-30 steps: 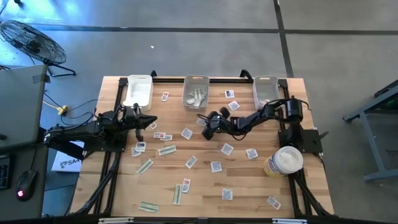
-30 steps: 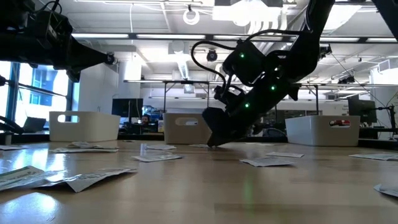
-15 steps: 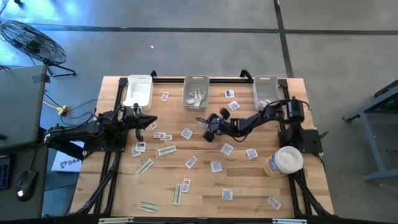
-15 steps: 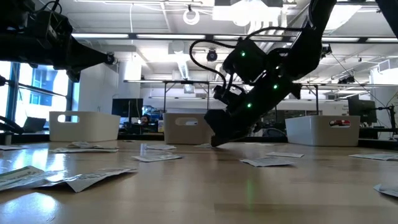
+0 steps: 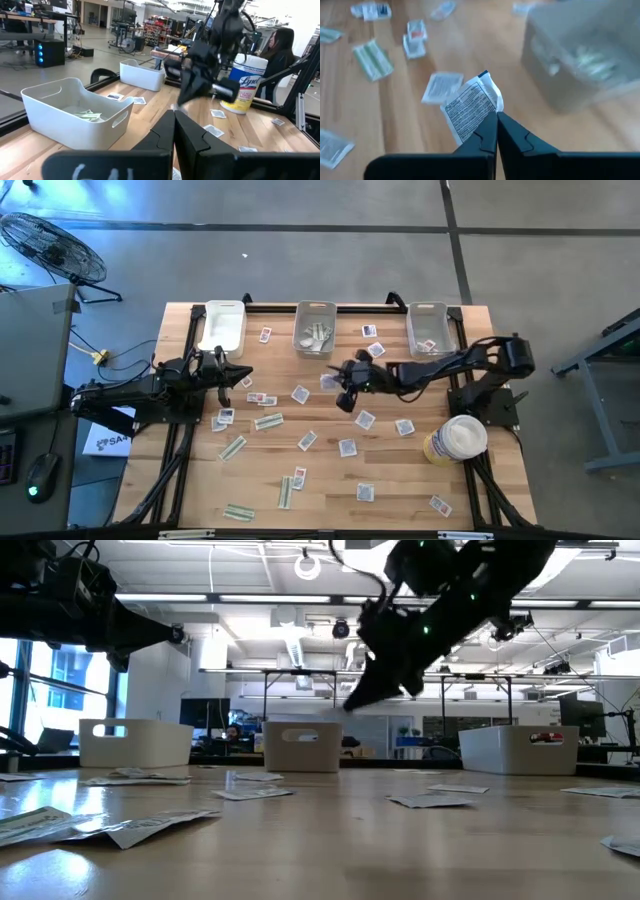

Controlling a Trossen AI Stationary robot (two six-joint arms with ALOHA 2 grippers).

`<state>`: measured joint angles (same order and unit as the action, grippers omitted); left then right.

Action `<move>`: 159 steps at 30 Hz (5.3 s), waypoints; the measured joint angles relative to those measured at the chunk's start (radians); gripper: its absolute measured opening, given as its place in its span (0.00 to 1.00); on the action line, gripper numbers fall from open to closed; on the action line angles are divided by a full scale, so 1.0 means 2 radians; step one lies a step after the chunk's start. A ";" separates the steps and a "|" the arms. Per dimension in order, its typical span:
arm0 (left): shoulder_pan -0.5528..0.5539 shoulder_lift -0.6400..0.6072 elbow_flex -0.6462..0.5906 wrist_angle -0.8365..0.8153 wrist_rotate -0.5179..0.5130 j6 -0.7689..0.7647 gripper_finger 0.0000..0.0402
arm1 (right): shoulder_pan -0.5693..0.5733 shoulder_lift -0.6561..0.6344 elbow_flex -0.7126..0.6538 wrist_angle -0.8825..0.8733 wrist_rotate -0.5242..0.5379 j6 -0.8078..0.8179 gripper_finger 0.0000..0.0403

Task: Pick & Place First Aid Supplies
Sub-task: Put the blue pad into the white bin

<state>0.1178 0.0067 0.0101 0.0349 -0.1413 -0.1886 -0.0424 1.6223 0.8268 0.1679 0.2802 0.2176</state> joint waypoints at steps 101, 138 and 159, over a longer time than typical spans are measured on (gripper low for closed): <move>0.000 0.528 0.133 0.368 0.070 0.014 0.00 | 0.140 0.095 0.160 0.199 0.255 -0.341 0.34; 0.347 0.637 0.370 -0.356 -0.213 -0.117 0.00 | 0.115 0.118 0.160 -0.008 -0.002 -0.192 0.47; 0.357 0.679 0.381 -0.349 -0.166 -0.076 0.33 | 0.045 0.180 0.160 0.003 -0.042 -0.120 0.47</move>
<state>0.8310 1.3639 0.7731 -0.6637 -0.4734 -0.3411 0.0472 1.9816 1.1478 0.1736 0.1964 -0.0216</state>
